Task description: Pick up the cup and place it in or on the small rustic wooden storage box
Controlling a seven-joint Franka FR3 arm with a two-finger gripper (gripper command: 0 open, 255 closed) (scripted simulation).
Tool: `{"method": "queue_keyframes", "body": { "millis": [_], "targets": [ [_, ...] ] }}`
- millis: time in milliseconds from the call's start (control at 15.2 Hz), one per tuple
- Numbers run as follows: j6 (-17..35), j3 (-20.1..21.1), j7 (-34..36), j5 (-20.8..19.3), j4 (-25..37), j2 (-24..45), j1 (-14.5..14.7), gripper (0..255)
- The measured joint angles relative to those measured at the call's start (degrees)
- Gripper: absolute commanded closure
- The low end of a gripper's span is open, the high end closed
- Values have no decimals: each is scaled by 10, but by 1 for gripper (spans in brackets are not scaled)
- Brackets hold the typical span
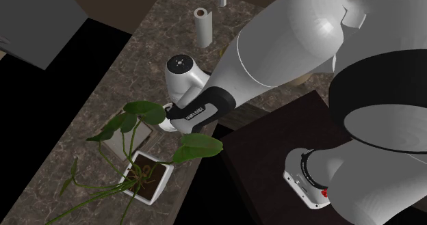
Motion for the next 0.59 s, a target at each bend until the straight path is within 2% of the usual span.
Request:
{"method": "queue_keyframes", "body": {
  "millis": [198, 264, 594],
  "targets": [
    [1, 0, 0, 0, 0, 1, 0, 0],
    [1, 0, 0, 0, 0, 1, 0, 255],
    [1, 0, 0, 0, 0, 1, 0, 255]
  ]
}}
